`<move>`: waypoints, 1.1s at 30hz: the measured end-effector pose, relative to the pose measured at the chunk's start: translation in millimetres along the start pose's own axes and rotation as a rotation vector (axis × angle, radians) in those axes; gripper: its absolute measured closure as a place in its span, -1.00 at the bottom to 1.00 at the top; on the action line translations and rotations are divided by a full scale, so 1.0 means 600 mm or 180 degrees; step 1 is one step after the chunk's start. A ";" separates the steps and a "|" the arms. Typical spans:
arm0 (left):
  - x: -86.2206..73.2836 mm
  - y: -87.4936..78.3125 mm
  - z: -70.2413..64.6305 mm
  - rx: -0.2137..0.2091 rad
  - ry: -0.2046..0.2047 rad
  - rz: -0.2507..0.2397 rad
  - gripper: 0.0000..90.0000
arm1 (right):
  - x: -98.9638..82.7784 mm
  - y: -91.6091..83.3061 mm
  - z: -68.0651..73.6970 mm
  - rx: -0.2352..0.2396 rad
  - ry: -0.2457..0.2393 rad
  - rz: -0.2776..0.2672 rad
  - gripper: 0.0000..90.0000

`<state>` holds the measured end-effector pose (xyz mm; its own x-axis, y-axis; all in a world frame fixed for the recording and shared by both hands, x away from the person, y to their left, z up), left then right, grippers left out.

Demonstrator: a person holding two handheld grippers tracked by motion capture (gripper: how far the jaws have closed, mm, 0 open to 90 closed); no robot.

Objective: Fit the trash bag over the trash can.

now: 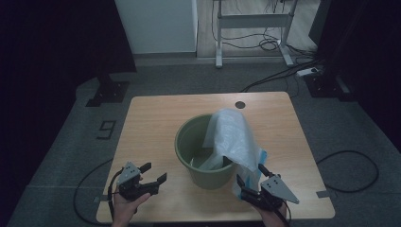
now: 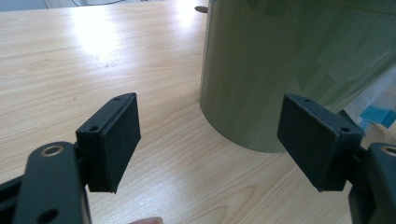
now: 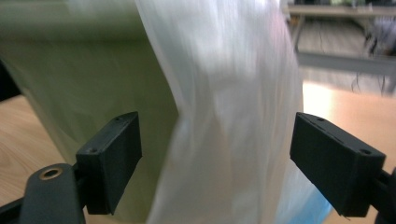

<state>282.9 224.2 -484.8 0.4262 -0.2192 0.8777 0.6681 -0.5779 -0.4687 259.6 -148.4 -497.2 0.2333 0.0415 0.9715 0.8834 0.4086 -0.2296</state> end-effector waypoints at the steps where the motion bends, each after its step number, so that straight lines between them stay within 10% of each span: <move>1: 0.001 -0.001 -0.001 -0.0003 0.0002 -0.0009 -0.53 | -0.019 0.009 -0.002 -0.0019 0.0082 0.0099 -0.63; 5: 0.002 0.000 0.000 -0.0008 -0.0005 -0.0014 -0.53 | -0.036 0.019 -0.006 -0.0120 0.0075 0.0159 -0.34; 6: 0.001 0.000 0.000 -0.0009 -0.0006 -0.0011 -0.53 | -0.037 0.021 -0.010 -0.0152 0.0050 0.0167 0.07; 11: 0.002 -0.002 -0.001 -0.0005 -0.0003 -0.0024 -0.53 | -0.039 0.019 -0.027 -0.0164 0.0057 0.0225 0.72; 22: 0.021 -0.014 -0.009 0.0004 -0.0083 -0.0204 -0.50 | 0.011 0.005 -0.080 -0.0386 0.0244 -0.0154 0.97; 33: 0.081 -0.037 -0.045 0.0007 0.0003 -0.0431 -0.49 | 0.173 -0.031 -0.087 -0.0348 0.0188 -0.0899 0.97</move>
Point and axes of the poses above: each handheld gripper's, and its own axes: y roughly forward along the jaws, x roughly out of its top, z roughly to its left, the point moved 4 cm from there along y, roughly forward along the jaws, and after that the axes turned 2 degrees about y, right-handed, at the moved point
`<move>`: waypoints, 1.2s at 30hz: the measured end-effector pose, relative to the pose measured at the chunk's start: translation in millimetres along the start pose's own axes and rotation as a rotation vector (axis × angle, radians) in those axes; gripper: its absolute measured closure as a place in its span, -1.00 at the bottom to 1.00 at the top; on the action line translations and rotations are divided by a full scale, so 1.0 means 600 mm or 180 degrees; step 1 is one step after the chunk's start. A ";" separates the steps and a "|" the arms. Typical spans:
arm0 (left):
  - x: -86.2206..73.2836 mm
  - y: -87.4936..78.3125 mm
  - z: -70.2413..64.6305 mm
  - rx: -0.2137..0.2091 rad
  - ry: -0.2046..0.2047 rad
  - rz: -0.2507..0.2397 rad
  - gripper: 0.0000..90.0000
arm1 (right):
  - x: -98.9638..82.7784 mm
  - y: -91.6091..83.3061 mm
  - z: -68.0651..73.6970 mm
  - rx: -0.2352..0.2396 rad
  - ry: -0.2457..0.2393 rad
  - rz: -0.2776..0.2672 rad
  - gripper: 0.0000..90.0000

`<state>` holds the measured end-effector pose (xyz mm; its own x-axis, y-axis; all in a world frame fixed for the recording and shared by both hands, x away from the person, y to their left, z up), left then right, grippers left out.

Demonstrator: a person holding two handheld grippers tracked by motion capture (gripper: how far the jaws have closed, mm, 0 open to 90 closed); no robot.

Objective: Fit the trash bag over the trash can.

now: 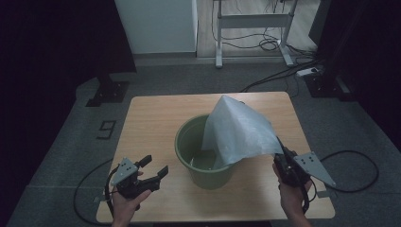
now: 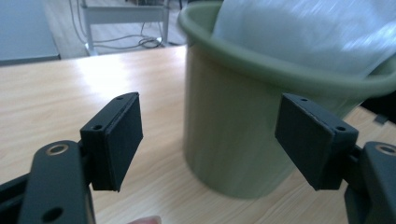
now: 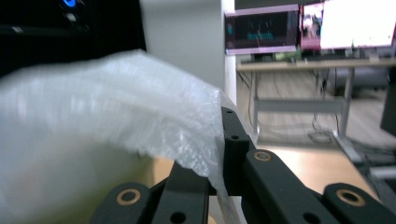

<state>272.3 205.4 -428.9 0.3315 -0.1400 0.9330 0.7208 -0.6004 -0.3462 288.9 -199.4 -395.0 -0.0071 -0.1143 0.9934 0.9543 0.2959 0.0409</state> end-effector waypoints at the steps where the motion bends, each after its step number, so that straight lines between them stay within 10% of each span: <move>1: 0.000 0.000 0.000 0.0000 0.0000 0.0000 -0.50 | 0.000 0.000 0.000 0.0000 0.0000 0.0000 0.97; 7: 0.055 -0.005 -0.031 0.0015 0.0094 -0.0092 -0.51 | 0.050 0.008 0.054 0.0172 -0.0286 -0.0153 0.92; 15: 0.114 0.005 -0.071 -0.0012 0.0239 -0.0232 -0.54 | 0.036 0.032 0.120 0.0388 -0.0395 -0.0076 0.91; 36: 0.136 0.031 -0.148 -0.0403 0.0548 -0.0309 -0.61 | 0.027 0.061 0.178 0.0645 -0.0532 0.0149 0.87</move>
Point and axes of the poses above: each handheld gripper's, and its own axes: y roughly forward along the jaws, x roughly out of its top, z roughly to its left, the point moved 4 cm from there along y, roughly forward along the jaws, and after that the axes turned 2 degrees about y, right-handed, at the moved point
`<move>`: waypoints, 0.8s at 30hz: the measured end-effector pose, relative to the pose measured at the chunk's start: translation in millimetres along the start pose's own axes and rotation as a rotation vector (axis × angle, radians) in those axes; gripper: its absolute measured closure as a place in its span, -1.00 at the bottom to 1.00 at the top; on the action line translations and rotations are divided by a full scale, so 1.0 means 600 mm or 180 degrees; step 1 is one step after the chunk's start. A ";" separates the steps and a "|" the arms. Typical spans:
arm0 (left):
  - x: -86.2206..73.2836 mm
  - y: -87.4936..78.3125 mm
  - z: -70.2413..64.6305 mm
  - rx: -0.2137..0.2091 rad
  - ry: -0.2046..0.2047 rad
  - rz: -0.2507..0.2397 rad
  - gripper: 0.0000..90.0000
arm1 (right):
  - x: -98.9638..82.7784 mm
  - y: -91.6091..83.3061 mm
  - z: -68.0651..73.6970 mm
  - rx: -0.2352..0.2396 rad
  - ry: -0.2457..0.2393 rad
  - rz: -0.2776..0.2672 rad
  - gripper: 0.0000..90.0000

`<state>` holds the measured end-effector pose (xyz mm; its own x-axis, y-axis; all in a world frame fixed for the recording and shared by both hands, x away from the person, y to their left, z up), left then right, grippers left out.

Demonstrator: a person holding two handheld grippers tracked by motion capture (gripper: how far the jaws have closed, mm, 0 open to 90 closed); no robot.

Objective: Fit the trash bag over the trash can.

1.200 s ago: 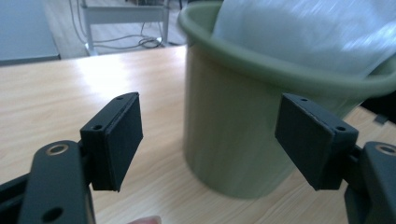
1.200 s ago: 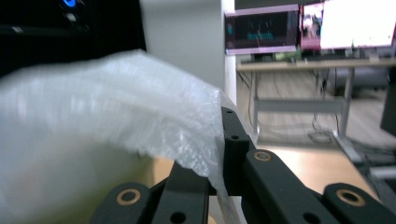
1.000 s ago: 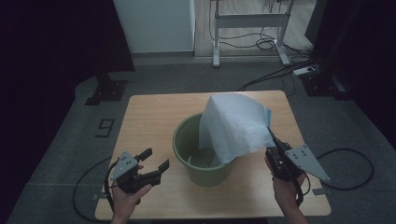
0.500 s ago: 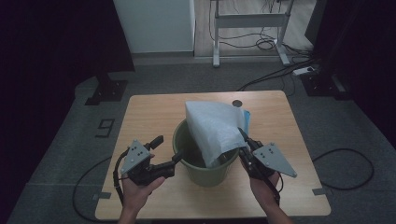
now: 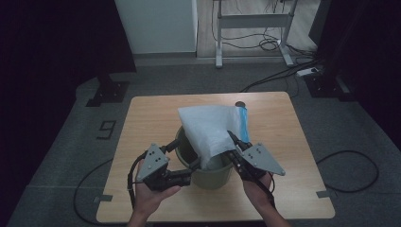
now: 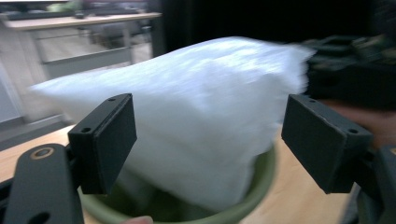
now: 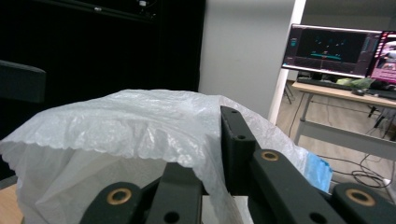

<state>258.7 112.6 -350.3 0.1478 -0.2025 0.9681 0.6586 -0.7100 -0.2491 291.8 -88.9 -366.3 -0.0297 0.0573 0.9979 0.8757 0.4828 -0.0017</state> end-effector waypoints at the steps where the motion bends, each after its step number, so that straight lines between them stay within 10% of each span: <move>1: 0.000 0.004 -0.005 0.0036 0.0054 0.0011 -0.62 | 0.000 0.001 0.001 0.0005 -0.0003 0.0009 0.87; 7: -0.001 0.031 -0.013 0.0175 0.0157 0.0125 -0.54 | -0.003 0.008 0.012 0.0060 -0.0009 0.0065 0.86; 13: 0.003 0.041 -0.013 0.0102 0.0142 0.0109 0.49 | -0.005 0.009 0.015 0.0126 -0.0004 0.0074 0.75; 16: 0.008 0.037 -0.007 0.0034 0.0050 -0.0025 0.91 | -0.015 0.004 0.012 0.0018 -0.0040 0.0078 0.26; 24: 0.016 0.008 0.026 0.0186 -0.0278 -0.0388 0.99 | -0.056 -0.022 -0.008 -0.0318 0.0039 0.0183 -0.14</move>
Point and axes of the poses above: each handheld gripper's, and its own axes: y roughly forward along the jaws, x roughly out of its top, z roughly to its left, the point moved 4 cm from there along y, roughly forward along the jaws, and after that the axes turned 2 degrees about y, right-handed, at the moved point
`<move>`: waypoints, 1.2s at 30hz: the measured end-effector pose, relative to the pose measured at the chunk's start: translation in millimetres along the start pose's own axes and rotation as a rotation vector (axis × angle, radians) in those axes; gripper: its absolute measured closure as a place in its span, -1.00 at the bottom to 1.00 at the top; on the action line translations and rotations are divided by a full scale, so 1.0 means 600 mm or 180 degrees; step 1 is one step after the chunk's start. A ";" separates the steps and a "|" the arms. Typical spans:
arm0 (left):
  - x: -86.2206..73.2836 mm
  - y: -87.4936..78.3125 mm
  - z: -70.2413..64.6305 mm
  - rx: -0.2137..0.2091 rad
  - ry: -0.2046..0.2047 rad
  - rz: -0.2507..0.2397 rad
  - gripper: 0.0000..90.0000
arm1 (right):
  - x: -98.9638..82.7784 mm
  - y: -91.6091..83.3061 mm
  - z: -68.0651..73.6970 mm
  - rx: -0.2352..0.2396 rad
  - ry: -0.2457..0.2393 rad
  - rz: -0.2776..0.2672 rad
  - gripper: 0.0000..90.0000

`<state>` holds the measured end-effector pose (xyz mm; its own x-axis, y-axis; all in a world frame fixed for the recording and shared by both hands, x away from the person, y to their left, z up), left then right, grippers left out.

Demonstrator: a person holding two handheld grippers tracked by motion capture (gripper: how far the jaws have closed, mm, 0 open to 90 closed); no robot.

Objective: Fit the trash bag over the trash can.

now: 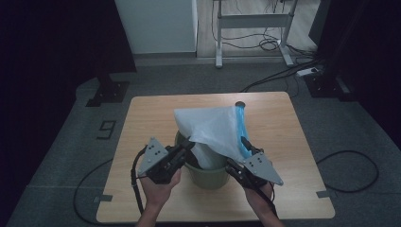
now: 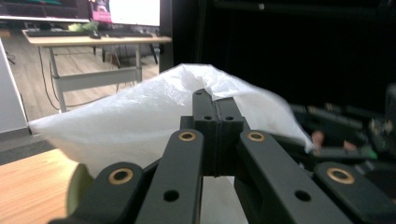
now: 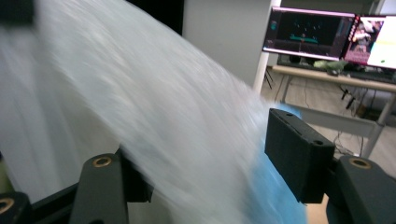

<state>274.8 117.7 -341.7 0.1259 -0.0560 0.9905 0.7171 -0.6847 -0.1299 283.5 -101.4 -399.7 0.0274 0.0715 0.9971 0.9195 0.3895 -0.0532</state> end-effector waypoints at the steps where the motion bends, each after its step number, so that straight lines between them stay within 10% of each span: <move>1: 0.000 0.000 0.000 0.0000 0.0000 0.0000 0.99 | 0.000 0.000 0.000 0.0000 0.0000 0.0000 -0.14; 17: -0.018 -0.045 0.068 0.0134 -0.0312 -0.0140 0.99 | -0.022 -0.009 -0.049 -0.0051 0.0143 0.0082 0.82; 36: -0.089 -0.063 0.130 0.0230 -0.0588 0.0157 0.94 | -0.042 0.001 -0.162 -0.0364 0.0241 0.0325 0.87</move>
<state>294.5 202.9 -393.5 0.2810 0.0506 0.9584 0.7535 -0.6301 -0.1876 321.3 -192.1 -419.6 0.1486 0.0343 0.9883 0.9489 0.2765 -0.1523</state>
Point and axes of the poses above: each handheld gripper's, and its own axes: y roughly forward along the jaws, x roughly out of its top, z roughly to its left, the point moved 4 cm from there along y, roughly forward along the jaws, and after that the axes turned 2 degrees about y, right-handed, at the moved point
